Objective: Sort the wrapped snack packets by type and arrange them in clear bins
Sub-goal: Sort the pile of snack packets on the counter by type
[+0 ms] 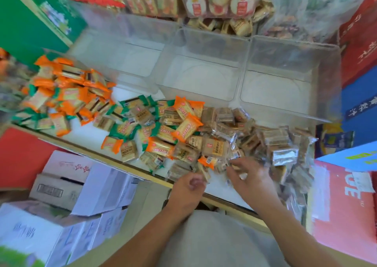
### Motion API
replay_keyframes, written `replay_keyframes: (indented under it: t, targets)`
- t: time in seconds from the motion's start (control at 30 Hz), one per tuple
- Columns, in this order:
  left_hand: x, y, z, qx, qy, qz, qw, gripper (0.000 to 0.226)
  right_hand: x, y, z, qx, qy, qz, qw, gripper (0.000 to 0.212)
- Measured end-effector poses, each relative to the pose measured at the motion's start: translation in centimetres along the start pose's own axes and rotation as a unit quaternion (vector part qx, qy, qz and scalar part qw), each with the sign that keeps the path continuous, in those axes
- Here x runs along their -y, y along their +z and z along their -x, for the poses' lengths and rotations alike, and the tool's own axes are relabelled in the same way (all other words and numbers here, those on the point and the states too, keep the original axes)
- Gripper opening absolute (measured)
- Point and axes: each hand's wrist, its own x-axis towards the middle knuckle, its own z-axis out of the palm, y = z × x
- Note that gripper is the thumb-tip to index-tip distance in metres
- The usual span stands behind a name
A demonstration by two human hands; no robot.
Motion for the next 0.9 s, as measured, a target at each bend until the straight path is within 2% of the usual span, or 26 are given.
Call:
replay_keyframes:
  t: [0.1,0.17,0.23,0.33,0.4,0.5,0.6,0.67,0.73,0.8,0.9]
  targets:
    - [1.4,-3.6,-0.4,-0.047,-0.044,0.029,0.998,0.008,0.8,2.9,-0.6,0.13,0.094,-0.048,0.986,0.023]
    - [2.3,-6.4,-0.9,-0.07,-0.07,0.055,0.994,0.007,1.4,4.8,-1.0,0.157,0.125,-0.034,0.979,0.024]
    - [3.4,-9.1,-1.6,-0.097,-0.085,0.045,0.991,0.009,2.2,6.5,-1.3,0.151,0.154,-0.019,0.976,0.026]
    - [4.3,-12.1,-2.8,-0.101,-0.055,-0.057,0.992,0.013,3.9,8.2,-1.5,0.104,0.199,0.007,0.974,0.027]
    - [3.8,-12.3,-3.9,-0.051,0.014,-0.132,0.99,0.027,4.7,9.3,-1.4,0.063,0.211,0.013,0.975,0.027]
    - [2.7,-10.2,-5.1,0.031,0.13,-0.273,0.953,0.055,5.7,10.0,-0.6,0.022,0.23,-0.006,0.973,0.028]
    - [3.1,-8.1,-5.9,0.054,0.13,-0.355,0.924,0.078,6.0,9.6,0.1,-0.032,0.243,0.01,0.969,0.03]
    - [3.6,-7.7,-6.4,0.059,0.112,-0.345,0.93,0.086,5.4,8.8,-0.3,-0.111,0.194,0.065,0.973,0.039]
    - [4.0,-7.8,-6.9,0.06,0.104,-0.311,0.943,0.088,4.9,8.2,-1.5,-0.146,0.139,0.1,0.974,0.054]
    - [4.2,-8.4,-7.0,0.057,0.095,-0.274,0.955,0.08,4.7,7.6,-2.9,-0.09,0.121,0.076,0.986,0.067]
    - [4.0,-9.5,-6.2,0.03,0.097,-0.239,0.966,0.062,4.5,7.0,-4.3,0.012,0.165,0.01,0.986,0.066]
